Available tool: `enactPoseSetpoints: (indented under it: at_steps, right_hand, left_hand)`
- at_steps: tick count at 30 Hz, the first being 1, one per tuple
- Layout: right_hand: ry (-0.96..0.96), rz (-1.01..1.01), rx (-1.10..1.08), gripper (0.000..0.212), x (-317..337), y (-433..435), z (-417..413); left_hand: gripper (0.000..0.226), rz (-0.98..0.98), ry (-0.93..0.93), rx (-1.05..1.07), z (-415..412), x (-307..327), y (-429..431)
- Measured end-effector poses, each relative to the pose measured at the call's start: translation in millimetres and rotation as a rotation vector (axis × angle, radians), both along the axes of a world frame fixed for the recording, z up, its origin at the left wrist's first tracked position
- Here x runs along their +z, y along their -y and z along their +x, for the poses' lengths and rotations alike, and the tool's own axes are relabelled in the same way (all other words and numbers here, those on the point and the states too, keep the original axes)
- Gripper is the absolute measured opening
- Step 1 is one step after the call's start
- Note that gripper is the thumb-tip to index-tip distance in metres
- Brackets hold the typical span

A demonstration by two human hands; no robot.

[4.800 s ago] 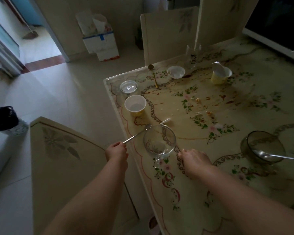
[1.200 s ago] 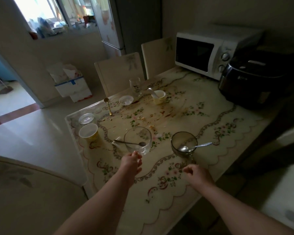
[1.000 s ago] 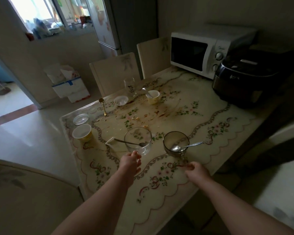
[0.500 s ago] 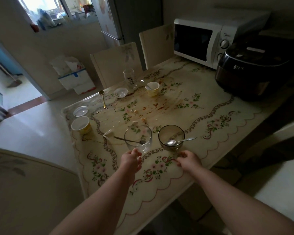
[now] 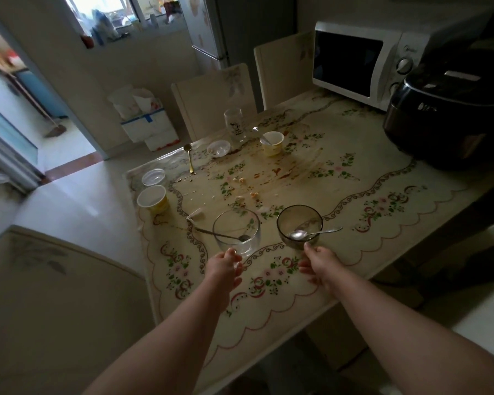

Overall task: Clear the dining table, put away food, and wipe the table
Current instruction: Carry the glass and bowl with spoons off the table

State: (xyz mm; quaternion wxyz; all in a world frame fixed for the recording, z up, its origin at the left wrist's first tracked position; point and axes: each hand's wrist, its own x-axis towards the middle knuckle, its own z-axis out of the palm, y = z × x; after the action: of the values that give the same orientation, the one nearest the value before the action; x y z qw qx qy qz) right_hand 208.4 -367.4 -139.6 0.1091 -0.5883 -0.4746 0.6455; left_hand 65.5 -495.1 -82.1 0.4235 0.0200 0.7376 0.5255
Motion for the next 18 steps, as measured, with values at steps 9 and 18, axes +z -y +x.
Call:
enactPoseSetpoints:
  at_steps: [9, 18]
  right_hand:
    - [-0.007, 0.068, -0.143, 0.026, 3.4, 5.5, -12.2]
    - [0.007, 0.088, -0.246, 0.025, 16.2, 42.0, -13.2]
  left_hand:
    - [0.029, -0.022, -0.029, -0.072, -22.0, -1.4, 7.4]
    - [0.029, 0.013, -0.028, -0.186, -43.4, 8.3, 16.4]
